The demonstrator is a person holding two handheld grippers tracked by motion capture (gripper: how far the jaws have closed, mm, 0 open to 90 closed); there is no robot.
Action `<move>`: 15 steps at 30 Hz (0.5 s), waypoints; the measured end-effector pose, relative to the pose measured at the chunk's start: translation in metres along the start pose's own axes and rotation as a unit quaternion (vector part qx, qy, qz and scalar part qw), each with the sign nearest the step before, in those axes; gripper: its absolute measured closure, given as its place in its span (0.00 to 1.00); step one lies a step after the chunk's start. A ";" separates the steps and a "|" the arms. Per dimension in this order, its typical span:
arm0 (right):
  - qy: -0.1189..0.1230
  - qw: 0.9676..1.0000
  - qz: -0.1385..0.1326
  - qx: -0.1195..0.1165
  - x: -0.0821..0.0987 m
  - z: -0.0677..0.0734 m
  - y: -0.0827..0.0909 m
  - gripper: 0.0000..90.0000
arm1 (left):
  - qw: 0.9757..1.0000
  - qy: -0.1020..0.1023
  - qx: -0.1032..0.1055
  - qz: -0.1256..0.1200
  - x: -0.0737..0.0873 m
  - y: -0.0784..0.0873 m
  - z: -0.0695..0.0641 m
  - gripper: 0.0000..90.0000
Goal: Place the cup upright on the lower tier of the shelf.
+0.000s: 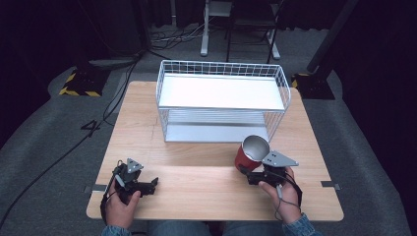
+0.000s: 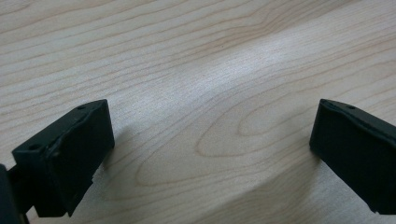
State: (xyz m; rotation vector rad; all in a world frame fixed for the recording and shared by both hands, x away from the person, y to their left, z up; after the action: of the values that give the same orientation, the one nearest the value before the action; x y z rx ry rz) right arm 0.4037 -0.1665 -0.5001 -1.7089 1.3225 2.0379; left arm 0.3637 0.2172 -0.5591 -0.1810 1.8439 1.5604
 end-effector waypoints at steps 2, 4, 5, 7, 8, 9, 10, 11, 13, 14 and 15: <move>0.004 1.000 -0.002 -0.003 -0.007 0.001 -0.002 0.19 | 1.000 0.000 0.000 0.000 0.000 0.000 0.000 0.00; 0.007 1.000 -0.003 -0.004 -0.013 0.001 -0.004 0.19 | 1.000 0.000 0.000 0.000 0.000 0.000 0.000 0.00; 0.010 1.000 -0.002 -0.005 -0.015 0.001 -0.005 0.19 | 1.000 0.000 0.000 0.000 0.000 0.000 0.000 0.00; 0.011 1.000 -0.002 -0.009 -0.020 0.001 -0.009 0.19 | 1.000 0.000 0.000 0.000 0.000 0.000 0.000 0.00; 0.012 1.000 -0.001 -0.010 -0.022 0.001 -0.010 0.19 | 1.000 0.000 0.000 0.000 0.000 0.000 0.000 0.00; 0.013 1.000 0.002 -0.014 -0.025 0.002 -0.014 0.19 | 1.000 0.000 0.000 0.000 0.000 0.000 0.000 0.00; 0.013 1.000 0.003 -0.016 -0.026 0.001 -0.016 0.19 | 1.000 0.000 -0.001 0.000 0.000 0.000 0.000 0.00; 0.013 1.000 0.005 -0.018 -0.028 0.001 -0.018 0.19 | 1.000 0.000 -0.001 0.000 0.000 0.000 0.000 0.00; 0.013 1.000 0.008 -0.021 -0.032 -0.001 -0.023 0.19 | 1.000 0.000 -0.001 -0.001 0.000 0.000 0.000 0.00; 0.011 1.000 0.011 -0.023 -0.034 -0.003 -0.026 0.19 | 1.000 0.000 0.000 0.000 0.001 0.000 -0.001 0.00; 0.011 1.000 0.011 -0.023 -0.034 -0.003 -0.026 0.19 | 1.000 0.000 0.000 0.000 0.001 0.000 -0.001 0.00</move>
State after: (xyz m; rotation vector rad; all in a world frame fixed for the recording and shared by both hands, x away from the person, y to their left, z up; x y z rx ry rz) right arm 0.4336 -0.1397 -0.4840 -1.7500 1.3161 2.0831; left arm 0.3630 0.2170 -0.5592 -0.1821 1.8437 1.5599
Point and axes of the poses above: each handheld gripper's, and its own axes: y roughly backward along the jaws, x roughly out of its underside, z roughly to its left, the point moved 7 cm from there along -y, roughly forward along the jaws, and after that the axes turned 6 degrees about z, right-handed, at the moved point
